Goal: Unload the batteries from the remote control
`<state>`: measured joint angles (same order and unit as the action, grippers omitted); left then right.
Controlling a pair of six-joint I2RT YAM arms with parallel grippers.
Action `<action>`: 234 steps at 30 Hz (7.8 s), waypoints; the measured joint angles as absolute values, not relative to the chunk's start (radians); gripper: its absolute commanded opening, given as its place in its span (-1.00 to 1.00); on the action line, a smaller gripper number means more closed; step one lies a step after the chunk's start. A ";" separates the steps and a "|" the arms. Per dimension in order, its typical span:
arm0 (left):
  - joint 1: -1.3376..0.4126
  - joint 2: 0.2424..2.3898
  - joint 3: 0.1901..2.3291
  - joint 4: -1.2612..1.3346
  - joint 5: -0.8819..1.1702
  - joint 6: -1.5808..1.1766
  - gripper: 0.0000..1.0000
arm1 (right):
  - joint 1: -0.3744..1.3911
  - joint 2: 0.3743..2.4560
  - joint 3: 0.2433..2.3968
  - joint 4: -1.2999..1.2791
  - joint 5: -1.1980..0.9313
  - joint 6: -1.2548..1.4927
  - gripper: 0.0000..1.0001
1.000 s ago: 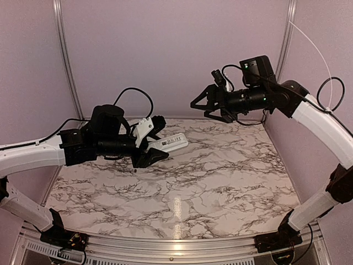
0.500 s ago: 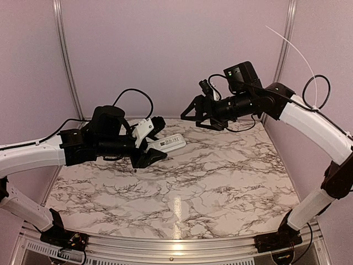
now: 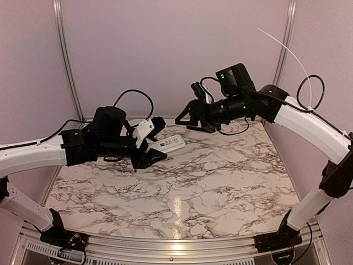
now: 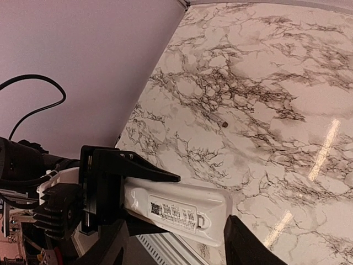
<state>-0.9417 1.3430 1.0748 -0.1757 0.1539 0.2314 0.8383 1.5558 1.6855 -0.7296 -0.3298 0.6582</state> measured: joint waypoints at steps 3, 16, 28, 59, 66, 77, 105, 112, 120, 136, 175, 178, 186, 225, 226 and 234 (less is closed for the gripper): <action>-0.942 1.355 1.076 -0.176 0.148 0.224 -1.00 | 0.838 1.558 1.686 -0.718 -0.332 0.662 -0.03; -0.944 1.404 1.126 -0.176 0.128 0.197 -1.00 | 0.859 1.622 1.685 -0.711 -0.342 0.669 -0.01; -0.944 1.409 1.128 -0.187 0.118 0.197 -1.00 | 0.859 1.650 1.704 -0.736 -0.341 0.661 -0.02; -0.951 1.409 1.131 -0.199 0.092 0.186 -1.00 | 0.859 1.668 1.720 -0.771 -0.336 0.657 -0.02; -0.952 1.409 1.131 -0.216 0.084 0.186 -1.00 | 0.859 1.679 1.720 -0.767 -0.356 0.669 -0.02; -0.958 1.409 1.131 -0.203 0.069 0.187 -1.00 | 0.860 1.677 1.704 -0.704 -0.442 0.729 -0.02; -0.960 1.427 1.202 -0.275 0.058 0.152 -1.00 | 0.860 1.692 1.812 -0.840 -0.305 0.642 -0.02; -0.965 1.428 1.216 -0.313 0.046 0.153 -1.00 | 0.860 1.707 1.812 -0.847 -0.304 0.637 -0.03; -0.968 1.428 1.216 -0.331 0.033 0.153 -1.00 | 0.860 1.714 1.813 -0.873 -0.299 0.627 -0.03; -0.976 1.445 1.231 -0.358 0.016 0.153 -1.00 | 0.860 1.755 1.841 -0.876 -0.300 0.624 -0.03; -0.990 1.483 1.259 -0.370 -0.036 0.136 -1.00 | 0.888 1.783 1.855 -0.913 -0.212 0.606 -0.02; -0.989 1.472 1.248 -0.365 -0.038 0.134 -1.00 | 0.887 1.783 1.851 -0.896 -0.234 0.615 -0.02; -0.989 1.425 1.189 -0.357 -0.047 0.135 -1.00 | 0.879 1.765 1.774 -0.794 -0.326 0.666 -0.02; -0.991 1.282 1.079 -0.254 -0.043 0.165 -1.00 | 0.870 1.630 1.584 -0.500 -0.466 0.799 -0.05; -0.991 1.279 1.075 -0.251 -0.043 0.165 -1.00 | 0.870 1.629 1.584 -0.498 -0.468 0.801 -0.05; -0.991 1.275 1.070 -0.241 -0.043 0.168 -1.00 | 0.870 1.622 1.573 -0.477 -0.474 0.813 -0.05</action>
